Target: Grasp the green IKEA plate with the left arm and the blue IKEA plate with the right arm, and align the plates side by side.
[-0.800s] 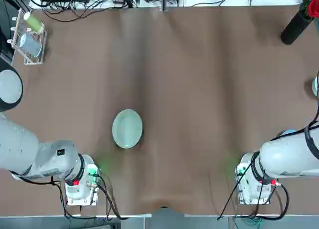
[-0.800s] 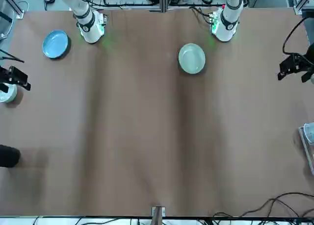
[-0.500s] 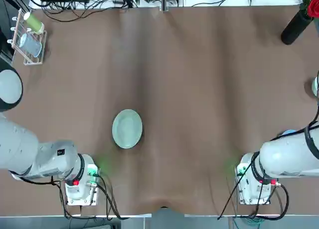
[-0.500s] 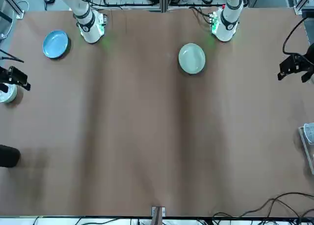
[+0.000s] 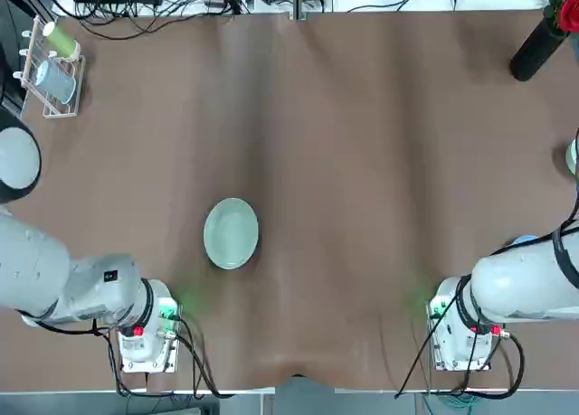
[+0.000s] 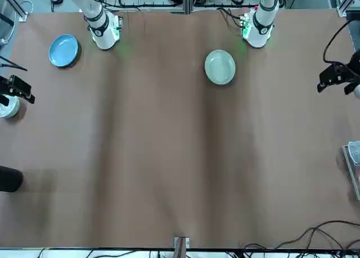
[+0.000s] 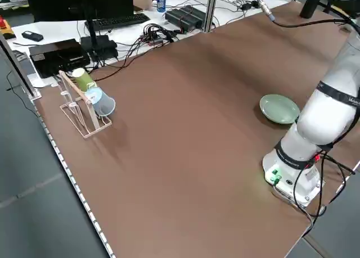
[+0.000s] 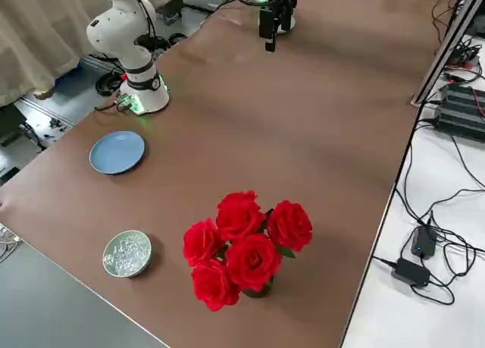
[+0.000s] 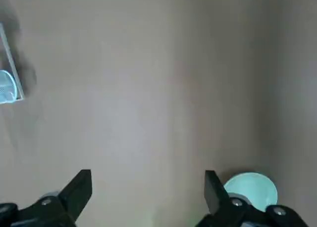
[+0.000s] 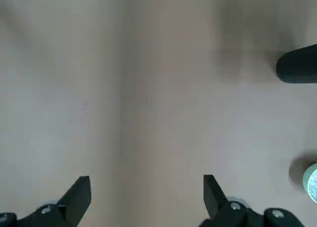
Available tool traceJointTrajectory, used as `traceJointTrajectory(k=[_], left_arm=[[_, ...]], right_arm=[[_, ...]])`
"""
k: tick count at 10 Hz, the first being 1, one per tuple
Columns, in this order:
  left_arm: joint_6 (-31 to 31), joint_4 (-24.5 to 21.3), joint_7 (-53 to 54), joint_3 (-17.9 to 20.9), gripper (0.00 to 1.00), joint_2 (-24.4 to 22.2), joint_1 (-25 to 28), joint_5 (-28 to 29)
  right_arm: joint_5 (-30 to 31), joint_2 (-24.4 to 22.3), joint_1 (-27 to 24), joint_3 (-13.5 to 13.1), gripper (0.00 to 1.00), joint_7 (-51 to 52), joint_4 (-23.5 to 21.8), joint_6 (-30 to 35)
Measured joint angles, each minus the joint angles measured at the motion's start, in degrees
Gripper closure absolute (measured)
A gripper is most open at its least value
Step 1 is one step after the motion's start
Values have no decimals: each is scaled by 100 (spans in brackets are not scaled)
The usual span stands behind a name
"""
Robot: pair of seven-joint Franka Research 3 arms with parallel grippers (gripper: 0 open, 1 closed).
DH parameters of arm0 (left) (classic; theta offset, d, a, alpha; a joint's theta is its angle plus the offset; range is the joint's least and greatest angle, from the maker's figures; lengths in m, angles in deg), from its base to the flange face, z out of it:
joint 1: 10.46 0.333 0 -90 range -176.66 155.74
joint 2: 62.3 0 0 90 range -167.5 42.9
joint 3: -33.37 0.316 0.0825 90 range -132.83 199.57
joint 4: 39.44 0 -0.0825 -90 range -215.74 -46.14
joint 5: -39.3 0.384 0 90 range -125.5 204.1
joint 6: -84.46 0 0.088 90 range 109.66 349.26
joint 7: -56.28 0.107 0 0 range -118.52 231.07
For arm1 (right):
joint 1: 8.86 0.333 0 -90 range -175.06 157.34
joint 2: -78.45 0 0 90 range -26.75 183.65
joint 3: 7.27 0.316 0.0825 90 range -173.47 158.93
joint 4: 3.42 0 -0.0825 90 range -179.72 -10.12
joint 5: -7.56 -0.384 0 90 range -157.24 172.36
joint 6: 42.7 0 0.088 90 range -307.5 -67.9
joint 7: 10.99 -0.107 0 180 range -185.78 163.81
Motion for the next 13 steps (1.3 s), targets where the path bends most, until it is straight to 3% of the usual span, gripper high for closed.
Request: traceJointTrajectory(k=[2,4,6,10,13], left_arm=[[443,-1121,-10,-43,0,-640,-5,-198],[1025,-2704,-11,-70,0,-1615,-40,-364],[1272,-3799,-11,-212,0,-2231,-187,-544],[1845,-4810,-255,-1207,0,-2307,-251,-808],[2451,-5160,-822,-2097,0,-2006,-251,-906]], right_arm=[[0,1,-5,-16,0,-7,1,21],[0,16,-40,-35,0,-7,-7,29],[-1,30,-267,-45,0,-23,-298,-20],[-246,-471,-1386,-86,0,-13,-1671,-323],[-518,-982,-2282,-118,0,83,-3157,-821]])
